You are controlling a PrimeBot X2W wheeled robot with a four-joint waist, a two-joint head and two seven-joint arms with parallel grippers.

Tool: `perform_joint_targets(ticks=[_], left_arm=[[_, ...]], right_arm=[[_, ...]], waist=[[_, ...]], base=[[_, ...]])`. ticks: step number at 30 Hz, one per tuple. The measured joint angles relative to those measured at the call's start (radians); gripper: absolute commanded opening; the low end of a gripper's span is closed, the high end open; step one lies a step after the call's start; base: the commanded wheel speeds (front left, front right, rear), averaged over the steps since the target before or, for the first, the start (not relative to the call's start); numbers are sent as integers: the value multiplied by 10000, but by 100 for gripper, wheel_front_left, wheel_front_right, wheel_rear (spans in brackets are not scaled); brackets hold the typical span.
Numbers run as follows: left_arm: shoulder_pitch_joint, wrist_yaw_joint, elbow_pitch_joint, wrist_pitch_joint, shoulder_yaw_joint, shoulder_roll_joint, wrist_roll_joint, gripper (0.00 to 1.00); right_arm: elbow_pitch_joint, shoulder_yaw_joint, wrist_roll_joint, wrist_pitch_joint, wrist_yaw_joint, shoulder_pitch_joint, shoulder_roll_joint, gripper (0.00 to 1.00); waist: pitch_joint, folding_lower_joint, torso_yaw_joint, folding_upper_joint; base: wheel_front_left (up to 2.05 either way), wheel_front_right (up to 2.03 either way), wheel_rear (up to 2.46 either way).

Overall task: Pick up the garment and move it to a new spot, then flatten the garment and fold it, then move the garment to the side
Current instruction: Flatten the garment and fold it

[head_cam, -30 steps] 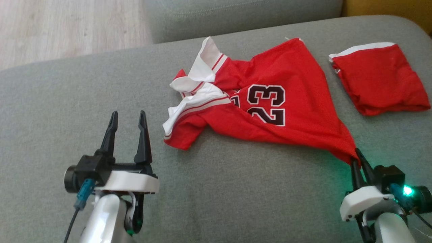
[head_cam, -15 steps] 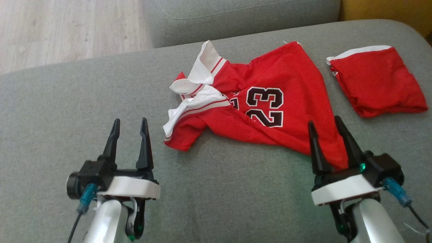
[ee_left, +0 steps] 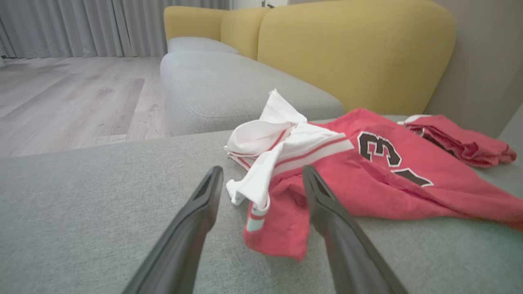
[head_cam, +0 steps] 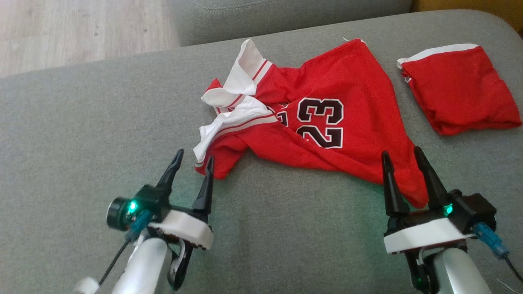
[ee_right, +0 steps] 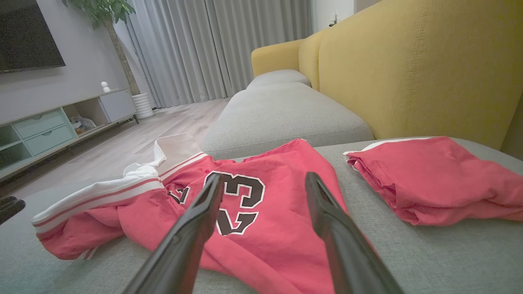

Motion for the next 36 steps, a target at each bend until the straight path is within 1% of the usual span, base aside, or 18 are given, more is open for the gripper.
perform_joint_targets(ticks=[3, 6, 8, 11, 14, 15, 16, 17, 18, 22, 26, 27, 29, 33, 36], left_arm=[[-362, -105, 341, 399, -318, 125, 276, 100], [-687, -107, 675, 746, -512, 326, 520, 100], [-811, -98, 811, 846, -548, 353, 522, 100], [-1029, 100, 1035, 957, -589, 428, 719, 100], [-1386, 81, 1331, 1064, -656, 562, 779, 100], [-1502, 0, 1415, 1129, -715, 598, 796, 100], [-1611, -2, 1501, 1145, -782, 621, 825, 82], [-1710, -69, 1586, 1149, -859, 644, 876, 4], [-1799, -115, 1653, 1175, -934, 673, 899, 0], [-2151, -174, 1795, 1043, -1035, 907, 982, 0], [-2677, -173, 1730, 424, -1064, 1287, 1266, 0], [-3044, -169, 1517, 94, -1064, 1455, 1411, 0], [-3245, -169, 1373, -48, -1070, 1534, 1482, 0], [-3937, -174, 585, -382, -1269, 1785, 1789, 0], [-4024, -188, 19, -470, -1442, 2023, 2010, 0]], right_arm=[[46, -25, 8, 0, 0, -1, 0, 100], [102, 35, 8, 0, 0, -2, 0, 100], [130, 75, 10, 0, 0, -20, 2, 100], [155, 79, 54, 0, 0, -59, 0, 100], [221, 102, 94, 0, 0, -142, 0, 100], [221, 128, 94, 0, 0, -157, 0, 100], [230, 155, 94, 0, 0, -156, 0, 100], [255, 178, 96, 0, 0, -156, 0, 100], [265, 184, 109, 0, 0, -156, 0, 100], [318, 203, 180, 0, 0, -160, 0, 100], [385, 201, 180, 0, 0, -175, 0, 100], [410, 198, 180, 0, 0, -190, 0, 100], [414, 192, 180, 0, 0, -191, 0, 100], [428, 155, 180, 0, 0, -190, 0, 100], [431, 138, 194, 0, 0, -188, 0, 100]], waist=[[79, 0, -10, 0], [160, 0, -51, 0], [225, 0, -97, 0], [338, 0, -177, 0], [448, 0, -261, 0], [482, 0, -296, 0], [512, 0, -334, 0], [539, 0, -375, 0], [564, 0, -412, 0], [591, 0, -535, 0], [504, 0, -577, 0], [441, 0, -573, 0], [409, 0, -564, 0], [284, -1, -474, 0], [209, -1, -348, 0]], base=[[0, 0, 0], [0, 0, 0], [0, 0, 0], [0, 0, 0], [0, 0, 0], [0, 0, 0], [0, 0, 0], [0, 0, 0], [0, 0, 0], [0, 0, 0], [0, 0, 0], [0, 0, 0], [0, 0, 0], [0, 0, 0], [0, 0, 0]])
